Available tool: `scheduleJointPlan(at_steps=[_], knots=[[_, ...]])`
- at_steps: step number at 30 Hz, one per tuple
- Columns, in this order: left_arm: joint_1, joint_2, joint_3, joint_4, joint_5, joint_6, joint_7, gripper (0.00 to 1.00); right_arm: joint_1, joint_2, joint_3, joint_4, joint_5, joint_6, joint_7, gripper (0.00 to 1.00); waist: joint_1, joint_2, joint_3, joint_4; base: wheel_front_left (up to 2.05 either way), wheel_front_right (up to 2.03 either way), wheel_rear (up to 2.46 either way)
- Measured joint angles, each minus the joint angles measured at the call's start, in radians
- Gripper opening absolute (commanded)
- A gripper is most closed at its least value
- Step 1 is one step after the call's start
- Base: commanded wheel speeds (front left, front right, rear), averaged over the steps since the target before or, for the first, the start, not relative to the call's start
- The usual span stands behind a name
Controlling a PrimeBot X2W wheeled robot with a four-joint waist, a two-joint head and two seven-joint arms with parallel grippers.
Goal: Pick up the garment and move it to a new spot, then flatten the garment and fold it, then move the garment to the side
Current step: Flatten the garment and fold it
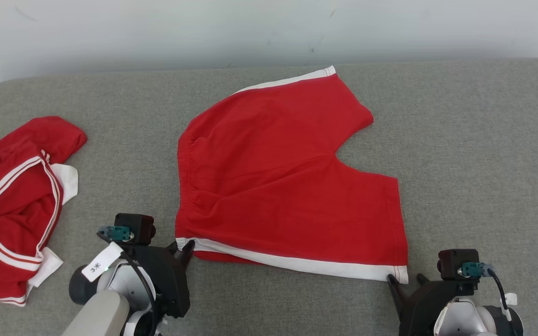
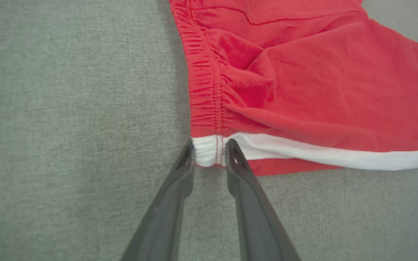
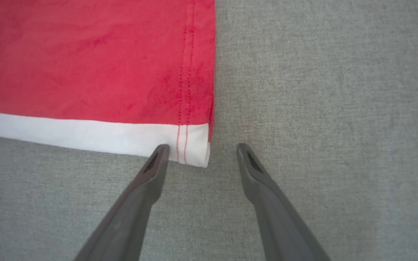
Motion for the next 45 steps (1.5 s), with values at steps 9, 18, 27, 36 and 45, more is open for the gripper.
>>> scheduleJointPlan(at_steps=[9,18,27,36,45], knots=[[-0.004,-0.006,0.0,0.021,-0.001,-0.007,-0.006,0.22,-0.001,0.005,-0.009,-0.017,-0.012,0.0,0.018,0.0,0.0,0.0,-0.001,0.005,0.0,0.0,0.0],[-0.017,-0.011,0.0,0.034,-0.008,-0.016,-0.016,0.0,-0.001,0.009,-0.022,-0.026,-0.016,0.0,0.035,0.0,0.0,0.0,-0.007,0.006,0.0,0.0,0.0],[-0.002,-0.004,-0.004,0.006,-0.041,-0.059,-0.019,0.0,0.036,0.01,-0.023,-0.089,0.018,0.0,0.054,0.0,0.0,0.0,-0.021,0.008,0.0,0.0,0.0],[0.087,0.035,0.006,-0.076,-0.065,-0.076,-0.028,0.0,0.123,-0.002,-0.09,-0.221,0.059,0.001,0.06,0.0,0.0,0.0,-0.042,0.015,0.0,0.0,0.0],[0.043,-0.023,0.036,-0.134,-0.101,-0.044,-0.033,0.0,-0.082,-0.066,-0.122,-0.291,0.085,0.029,0.088,0.0,0.0,0.0,-0.025,0.029,0.0,0.0,0.0]])
